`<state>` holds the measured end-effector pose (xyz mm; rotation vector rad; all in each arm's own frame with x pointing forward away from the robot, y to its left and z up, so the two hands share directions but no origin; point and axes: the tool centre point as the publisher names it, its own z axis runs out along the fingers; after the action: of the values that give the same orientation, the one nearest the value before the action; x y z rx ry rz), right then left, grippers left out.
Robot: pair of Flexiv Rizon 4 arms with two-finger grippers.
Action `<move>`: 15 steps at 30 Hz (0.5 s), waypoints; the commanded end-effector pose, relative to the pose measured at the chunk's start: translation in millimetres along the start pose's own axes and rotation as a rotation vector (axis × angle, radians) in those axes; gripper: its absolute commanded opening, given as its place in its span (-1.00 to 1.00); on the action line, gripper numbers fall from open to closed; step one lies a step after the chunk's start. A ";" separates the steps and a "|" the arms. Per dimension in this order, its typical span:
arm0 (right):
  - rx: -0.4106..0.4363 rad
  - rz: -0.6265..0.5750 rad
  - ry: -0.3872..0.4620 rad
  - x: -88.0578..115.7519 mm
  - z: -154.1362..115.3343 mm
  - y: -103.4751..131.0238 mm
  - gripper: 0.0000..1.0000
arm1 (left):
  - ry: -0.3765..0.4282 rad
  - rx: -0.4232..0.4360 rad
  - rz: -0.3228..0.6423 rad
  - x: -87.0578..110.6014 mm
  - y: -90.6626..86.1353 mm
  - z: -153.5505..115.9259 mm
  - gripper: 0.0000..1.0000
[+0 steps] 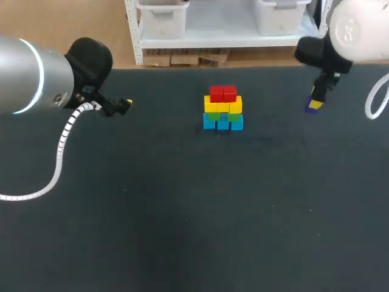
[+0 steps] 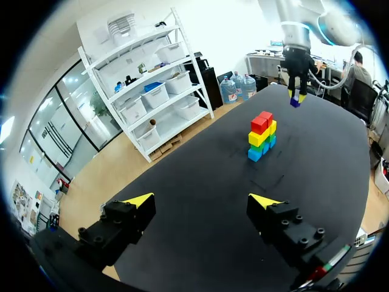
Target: Place the blue cubes, place green cubes on the blue cubes, place the yellow cubes on the green cubes, then place the red cubes on the yellow cubes, and place purple cube on the red cubes.
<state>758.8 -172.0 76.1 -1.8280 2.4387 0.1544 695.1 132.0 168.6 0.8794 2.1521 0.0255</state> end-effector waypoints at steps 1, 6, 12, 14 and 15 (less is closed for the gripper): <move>0.006 -0.035 -0.023 -10.8 -30.9 9.3 -0.93 | -0.002 0.002 0.000 0.3 0.6 0.1 1.00; 0.028 -0.134 -0.043 -42.0 -49.6 15.3 -1.00 | -0.002 0.002 0.000 0.3 0.6 0.1 1.00; 0.034 -0.234 -0.079 -78.1 -63.7 24.3 -1.00 | -0.002 0.002 0.000 0.3 0.6 0.1 1.00; 0.036 -0.257 -0.079 -88.7 -66.2 24.1 -1.00 | -0.002 0.002 0.000 0.3 0.6 0.1 1.00; 0.032 -0.268 -0.081 -93.9 -67.5 24.7 -1.00 | -0.002 0.002 0.000 0.3 0.6 0.1 1.00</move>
<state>754.9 -94.6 152.6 -2.0475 2.1026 0.1568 695.1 131.9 168.6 0.8794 2.1521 0.0254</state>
